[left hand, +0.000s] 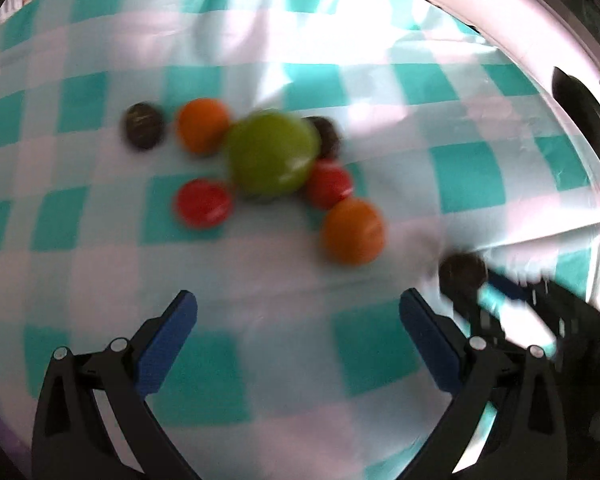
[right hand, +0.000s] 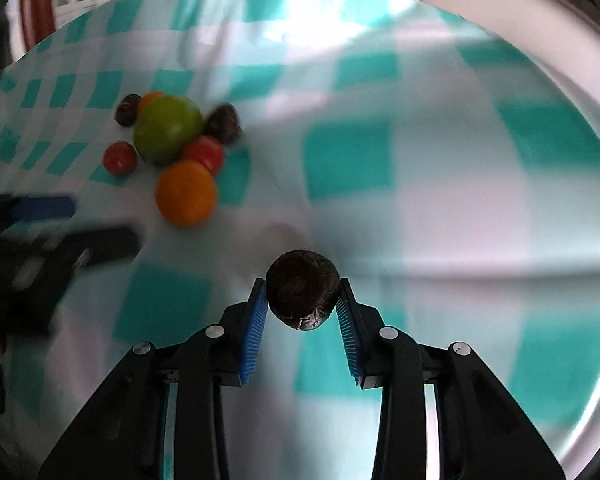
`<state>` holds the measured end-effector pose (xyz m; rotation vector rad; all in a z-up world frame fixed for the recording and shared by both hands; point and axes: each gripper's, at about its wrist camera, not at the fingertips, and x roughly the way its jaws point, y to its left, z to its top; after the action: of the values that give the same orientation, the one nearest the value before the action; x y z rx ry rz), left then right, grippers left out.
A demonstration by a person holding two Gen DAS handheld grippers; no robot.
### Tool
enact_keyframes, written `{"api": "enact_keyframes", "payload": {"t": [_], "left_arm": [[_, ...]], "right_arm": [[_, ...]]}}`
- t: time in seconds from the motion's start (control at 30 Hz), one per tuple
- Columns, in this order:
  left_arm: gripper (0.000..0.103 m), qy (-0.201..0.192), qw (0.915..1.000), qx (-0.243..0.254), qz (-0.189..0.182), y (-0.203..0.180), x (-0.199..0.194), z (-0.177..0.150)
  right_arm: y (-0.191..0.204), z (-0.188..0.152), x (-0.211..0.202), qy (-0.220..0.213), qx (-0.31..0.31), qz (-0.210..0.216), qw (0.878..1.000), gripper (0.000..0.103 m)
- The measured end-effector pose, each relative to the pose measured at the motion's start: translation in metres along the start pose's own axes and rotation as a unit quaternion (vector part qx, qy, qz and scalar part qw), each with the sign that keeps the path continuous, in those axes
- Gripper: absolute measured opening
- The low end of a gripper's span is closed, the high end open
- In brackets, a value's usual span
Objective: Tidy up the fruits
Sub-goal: 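Grasp the dark round fruit with the right tool while the left tool grasps an orange, then carry the orange and dark fruit into the box and release both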
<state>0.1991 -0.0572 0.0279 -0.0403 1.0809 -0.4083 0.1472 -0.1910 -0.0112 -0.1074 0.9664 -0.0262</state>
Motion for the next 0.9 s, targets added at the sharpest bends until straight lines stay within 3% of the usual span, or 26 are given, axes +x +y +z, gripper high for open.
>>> {"api": "enact_keyframes", "payload": {"t": [0.13, 0.23, 0.33, 0.4, 0.57, 0.9], "left_arm": [[0.090, -0.006, 0.9996, 0.027, 0.003, -0.025, 0.024, 0.015], [0.084, -0.015, 0.9984, 0.043, 0.034, -0.036, 0.042, 0.025], [0.058, -0.028, 0.9936, 0.078, 0.077, -0.047, 0.047, 0.030], [0.042, -0.034, 0.9931, 0.088, 0.070, -0.049, 0.045, 0.030], [0.042, -0.026, 0.9891, 0.123, 0.076, -0.055, 0.031, 0.012], [0.041, 0.000, 0.9932, 0.082, 0.083, -0.036, -0.021, -0.041]], "right_arm": [[-0.009, -0.024, -0.012, 0.016, 0.019, -0.008, 1.000, 0.035], [-0.012, -0.034, -0.018, 0.020, 0.033, -0.012, 0.999, 0.035], [-0.014, -0.036, -0.022, 0.018, 0.044, -0.012, 0.999, 0.035], [-0.013, -0.037, -0.026, 0.013, 0.048, -0.009, 0.999, 0.035], [-0.018, -0.044, -0.025, 0.029, 0.089, 0.023, 0.995, 0.035], [-0.026, -0.053, -0.031, 0.050, 0.125, 0.074, 0.988, 0.035]]}}
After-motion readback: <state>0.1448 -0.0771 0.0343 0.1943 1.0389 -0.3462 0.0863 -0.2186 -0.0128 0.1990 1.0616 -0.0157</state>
